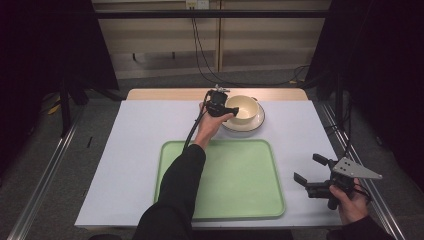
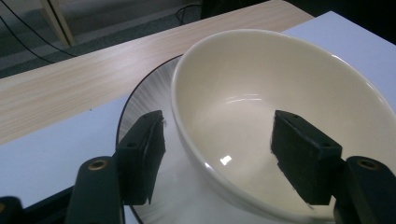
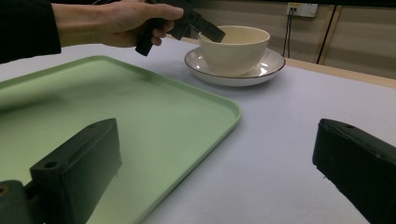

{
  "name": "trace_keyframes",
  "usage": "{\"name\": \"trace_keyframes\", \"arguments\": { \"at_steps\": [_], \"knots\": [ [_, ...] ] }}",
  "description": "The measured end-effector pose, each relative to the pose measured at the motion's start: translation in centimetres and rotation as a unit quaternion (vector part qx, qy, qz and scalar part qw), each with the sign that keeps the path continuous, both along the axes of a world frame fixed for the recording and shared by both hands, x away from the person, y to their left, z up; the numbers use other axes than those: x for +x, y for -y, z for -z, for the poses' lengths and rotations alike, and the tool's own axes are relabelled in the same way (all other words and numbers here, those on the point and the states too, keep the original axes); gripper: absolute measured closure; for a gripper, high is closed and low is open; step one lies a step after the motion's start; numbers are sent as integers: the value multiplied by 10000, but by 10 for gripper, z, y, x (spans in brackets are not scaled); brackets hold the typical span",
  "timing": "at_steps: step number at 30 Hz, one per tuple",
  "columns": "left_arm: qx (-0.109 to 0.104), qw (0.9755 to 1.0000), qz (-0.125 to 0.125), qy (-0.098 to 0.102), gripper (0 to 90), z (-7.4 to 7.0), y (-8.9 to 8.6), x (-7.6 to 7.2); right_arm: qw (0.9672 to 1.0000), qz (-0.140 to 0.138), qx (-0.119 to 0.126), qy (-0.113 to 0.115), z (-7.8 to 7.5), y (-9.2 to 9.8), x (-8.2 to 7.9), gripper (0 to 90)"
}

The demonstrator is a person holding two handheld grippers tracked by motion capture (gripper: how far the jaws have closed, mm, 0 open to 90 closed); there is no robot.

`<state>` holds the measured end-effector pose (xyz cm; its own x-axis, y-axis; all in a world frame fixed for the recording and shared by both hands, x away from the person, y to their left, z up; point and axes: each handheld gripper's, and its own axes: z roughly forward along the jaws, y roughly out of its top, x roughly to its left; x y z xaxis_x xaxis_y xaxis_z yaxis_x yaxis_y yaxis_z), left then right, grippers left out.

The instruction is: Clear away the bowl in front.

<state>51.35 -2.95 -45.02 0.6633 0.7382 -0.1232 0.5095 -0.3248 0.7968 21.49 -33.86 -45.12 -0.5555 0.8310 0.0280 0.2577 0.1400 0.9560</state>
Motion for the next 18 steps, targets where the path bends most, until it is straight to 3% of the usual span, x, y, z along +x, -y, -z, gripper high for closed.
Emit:
{"name": "trace_keyframes", "arguments": {
  "at_steps": [4, 9, 14, 17, 18],
  "knots": [
    [228, 9996, 21, -136, 410, 3, 3, 0, 10000, 3, 31, -10, 0, 0, 0, 6],
    [124, 9994, -72, -316, 446, 5, 3, 0, 10000, -7, 24, -10, 0, 0, -1, 6],
    [290, 9981, -79, -539, 543, 5, 2, 2, 10000, 5, 19, -2, 0, 0, 0, 6],
    [246, 9978, -80, -609, 579, 6, 3, 4, 10000, 18, 28, -11, 0, 0, 0, 6],
    [361, 9973, -61, -635, 591, 6, 4, 4, 10000, 9, 53, -22, 0, 0, 0, 5]
  ]
}}
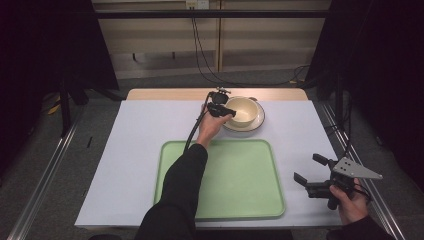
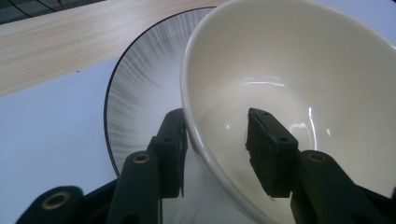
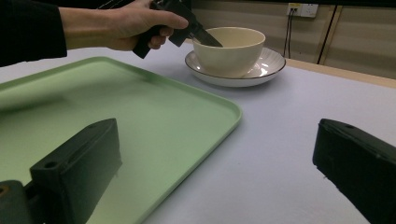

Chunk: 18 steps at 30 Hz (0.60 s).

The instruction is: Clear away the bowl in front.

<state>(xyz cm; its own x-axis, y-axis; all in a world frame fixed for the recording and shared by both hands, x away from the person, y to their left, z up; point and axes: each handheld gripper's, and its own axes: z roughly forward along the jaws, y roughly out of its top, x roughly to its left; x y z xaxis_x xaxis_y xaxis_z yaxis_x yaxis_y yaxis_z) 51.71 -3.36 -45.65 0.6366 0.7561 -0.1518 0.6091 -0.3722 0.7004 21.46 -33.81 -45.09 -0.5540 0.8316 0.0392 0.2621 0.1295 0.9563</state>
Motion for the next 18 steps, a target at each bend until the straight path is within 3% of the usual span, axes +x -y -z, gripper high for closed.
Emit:
{"name": "trace_keyframes", "arguments": {
  "at_steps": [8, 11, 14, 18],
  "knots": [
    [59, 9995, -106, -282, 646, 1, 2, 2, 10000, 4, -27, 11, 0, 1, 0, 5],
    [128, 9991, -131, -380, 713, 1, 0, 3, 10000, -12, -38, 14, 0, 0, 0, 5],
    [13, 9986, -162, -497, 732, 2, -2, 3, 10000, 1, -17, 8, 0, 0, 0, 5],
    [3, 9985, -192, -506, 746, 3, -2, 4, 10000, -12, -21, -7, 0, 0, 0, 5]
  ]
}}
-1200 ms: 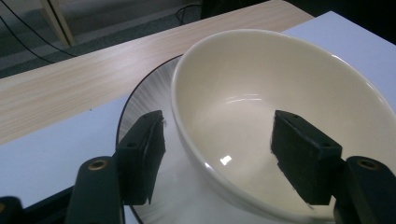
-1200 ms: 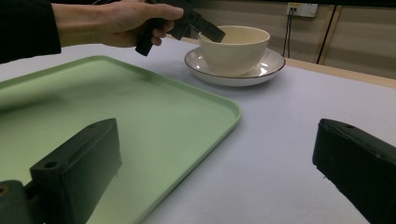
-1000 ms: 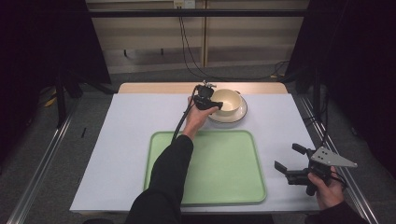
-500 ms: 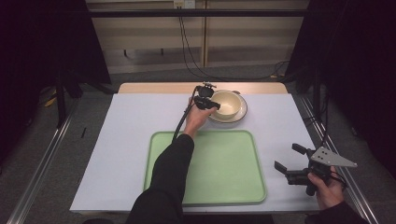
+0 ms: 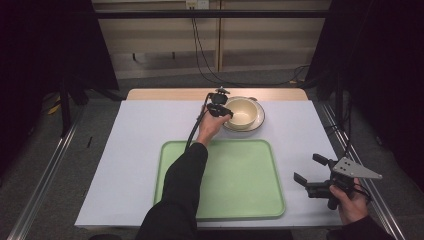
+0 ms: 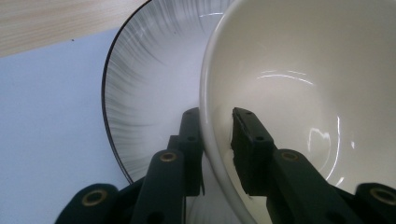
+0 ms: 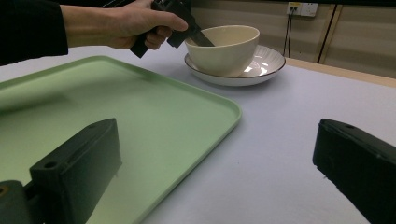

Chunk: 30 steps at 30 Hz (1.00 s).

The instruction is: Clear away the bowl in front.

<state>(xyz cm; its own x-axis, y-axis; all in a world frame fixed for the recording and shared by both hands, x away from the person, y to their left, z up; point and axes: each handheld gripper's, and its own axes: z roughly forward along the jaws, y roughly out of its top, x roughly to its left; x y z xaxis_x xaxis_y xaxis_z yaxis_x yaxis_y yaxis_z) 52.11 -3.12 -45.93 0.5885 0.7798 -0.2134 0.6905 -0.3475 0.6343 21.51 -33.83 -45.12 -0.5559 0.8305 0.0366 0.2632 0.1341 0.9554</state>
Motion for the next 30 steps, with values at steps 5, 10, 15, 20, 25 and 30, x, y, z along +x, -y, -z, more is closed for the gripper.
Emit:
{"name": "trace_keyframes", "arguments": {
  "at_steps": [5, 10, 15, 20, 25, 30],
  "knots": [
    [-136, 9999, -96, 17, 796, 1, -1, -2, 10000, 5, -61, 38, 0, 0, 0, 4],
    [-394, 9990, -179, -118, 829, 0, -4, -1, 10000, 16, 2, 54, -1, 0, 0, 3],
    [-430, 9987, -228, -166, 838, -1, -4, -1, 10000, 38, 3, 89, -1, 0, 0, 3],
    [-622, 9970, -397, -231, 838, -3, -6, -2, 9999, 43, 10, 113, -1, 1, 0, 4],
    [-534, 9976, -432, -111, 834, -6, -3, -3, 9999, 43, 43, 119, -1, 1, 0, 4],
    [-607, 9970, -443, -202, 832, -5, -7, -2, 9999, 47, 78, 99, -2, 1, -1, 3]
  ]
}}
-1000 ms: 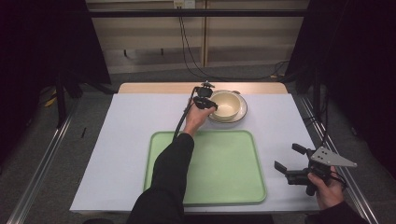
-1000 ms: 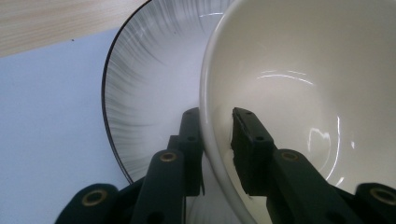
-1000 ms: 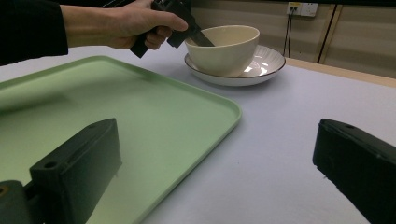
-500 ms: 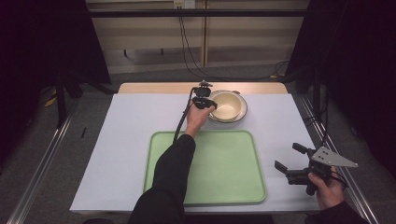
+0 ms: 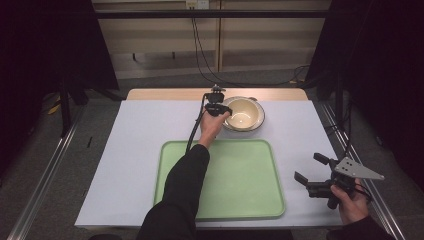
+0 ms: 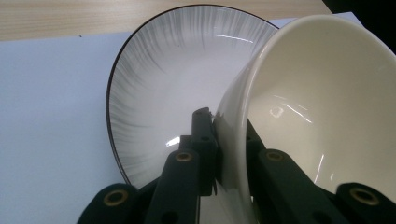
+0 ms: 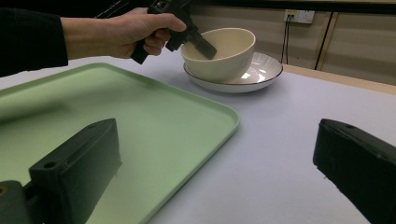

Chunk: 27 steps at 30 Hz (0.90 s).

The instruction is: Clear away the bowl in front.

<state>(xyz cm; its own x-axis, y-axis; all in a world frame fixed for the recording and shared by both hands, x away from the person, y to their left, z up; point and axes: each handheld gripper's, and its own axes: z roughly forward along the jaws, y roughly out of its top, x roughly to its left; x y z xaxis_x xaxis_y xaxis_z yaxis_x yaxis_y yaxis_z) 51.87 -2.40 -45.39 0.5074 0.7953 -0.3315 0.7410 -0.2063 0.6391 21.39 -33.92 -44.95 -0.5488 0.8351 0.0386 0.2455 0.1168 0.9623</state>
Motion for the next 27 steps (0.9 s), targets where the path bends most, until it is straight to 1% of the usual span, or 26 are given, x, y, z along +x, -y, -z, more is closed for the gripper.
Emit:
{"name": "trace_keyframes", "arguments": {
  "at_steps": [4, 7, 8, 10, 12, 13, 14, 18, 21, 23, 24, 25, 26, 27],
  "knots": [
    [-89, 9999, -45, 3, 829, -1, 0, 0, 10000, -4, 3, 18, 0, 0, 0, 3],
    [-59, 10000, 29, 1, 825, -4, -3, -1, 10000, 11, 9, 31, 0, 0, 0, 3],
    [-124, 9999, 4, -10, 823, -6, -4, -1, 10000, 7, 8, 23, 0, 0, 0, 4],
    [-87, 10000, 28, -4, 823, -7, -4, -1, 10000, -2, 5, 22, 0, 0, 0, 4],
    [-167, 9999, 32, -22, 822, -11, -5, -2, 10000, -2, 4, 24, 0, 0, 0, 4],
    [-167, 9999, 32, -22, 822, -11, -5, -2, 10000, -2, 4, 24, 0, 0, 0, 4],
    [-163, 9998, 84, 22, 822, -12, -6, -3, 10000, 6, 8, 21, 0, 0, 0, 4],
    [-256, 9996, 114, 55, 820, -17, -9, -4, 10000, -10, 1, 22, 1, 0, 0, 4],
    [-237, 9996, 153, 78, 821, -20, -11, -5, 10000, -17, -11, 28, 1, 0, 0, 4],
    [-296, 9993, 186, 102, 820, -24, -13, -8, 10000, -13, -8, 34, 1, 0, 0, 3],
    [-289, 9994, 180, 117, 819, -26, -15, -9, 10000, -11, -9, 34, 1, 0, -1, 3],
    [-230, 9994, 219, 120, 820, -27, -17, -10, 10000, -14, -9, 39, 1, 0, -1, 3],
    [-230, 9994, 219, 120, 821, -27, -17, -10, 10000, -15, -5, 41, 1, 0, -1, 3],
    [-274, 9994, 181, 126, 821, -28, -18, -10, 10000, -15, -5, 41, 1, 0, -1, 3]
  ]
}}
